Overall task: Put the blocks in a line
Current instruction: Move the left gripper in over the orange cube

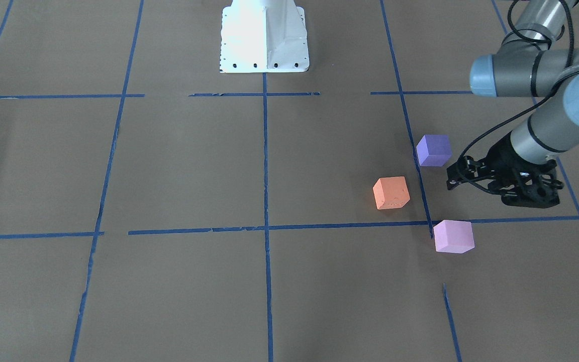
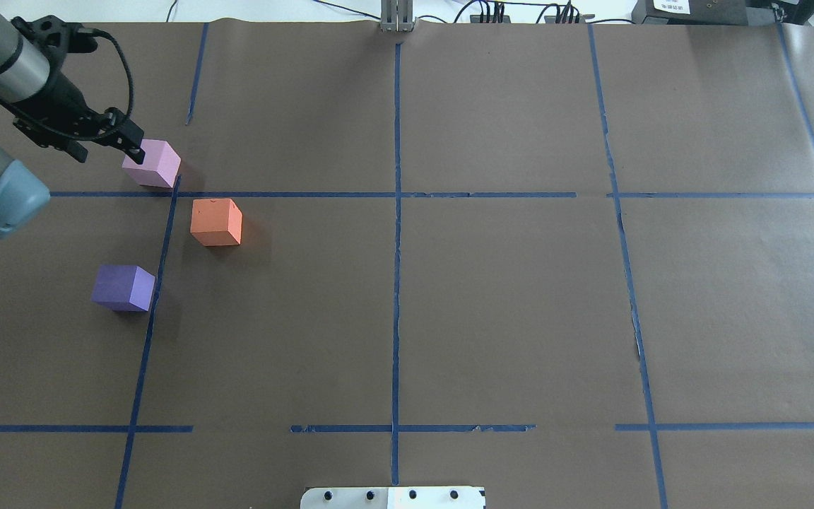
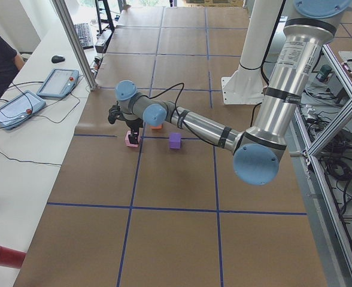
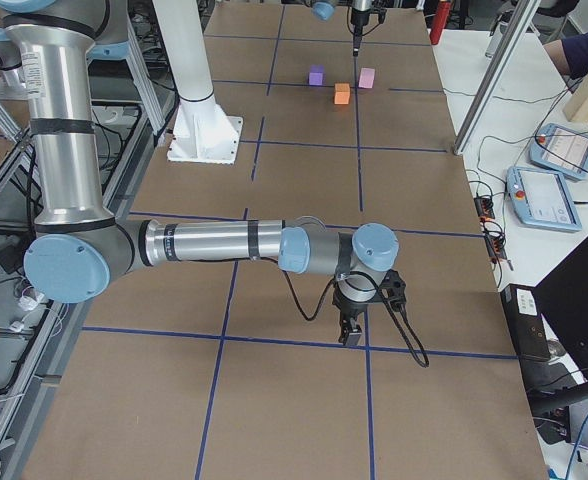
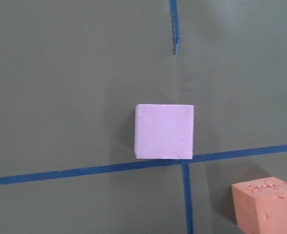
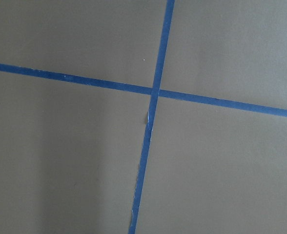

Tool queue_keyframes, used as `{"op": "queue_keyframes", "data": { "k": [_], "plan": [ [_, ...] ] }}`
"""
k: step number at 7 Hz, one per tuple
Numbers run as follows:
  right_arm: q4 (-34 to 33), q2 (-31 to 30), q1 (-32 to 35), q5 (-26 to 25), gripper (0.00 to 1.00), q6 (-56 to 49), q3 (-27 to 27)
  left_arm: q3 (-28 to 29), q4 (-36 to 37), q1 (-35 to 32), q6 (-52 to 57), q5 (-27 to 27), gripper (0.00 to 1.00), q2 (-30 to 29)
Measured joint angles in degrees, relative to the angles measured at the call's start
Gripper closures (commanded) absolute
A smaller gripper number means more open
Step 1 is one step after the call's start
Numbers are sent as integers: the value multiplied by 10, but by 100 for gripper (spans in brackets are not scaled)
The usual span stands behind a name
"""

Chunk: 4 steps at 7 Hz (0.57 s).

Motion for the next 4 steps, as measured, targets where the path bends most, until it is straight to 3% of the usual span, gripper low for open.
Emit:
{"op": "queue_keyframes", "data": {
  "k": [4],
  "plan": [
    [0,0,0,0,0,0,0,8,4,85,-108,26,0,-29]
  ]
}}
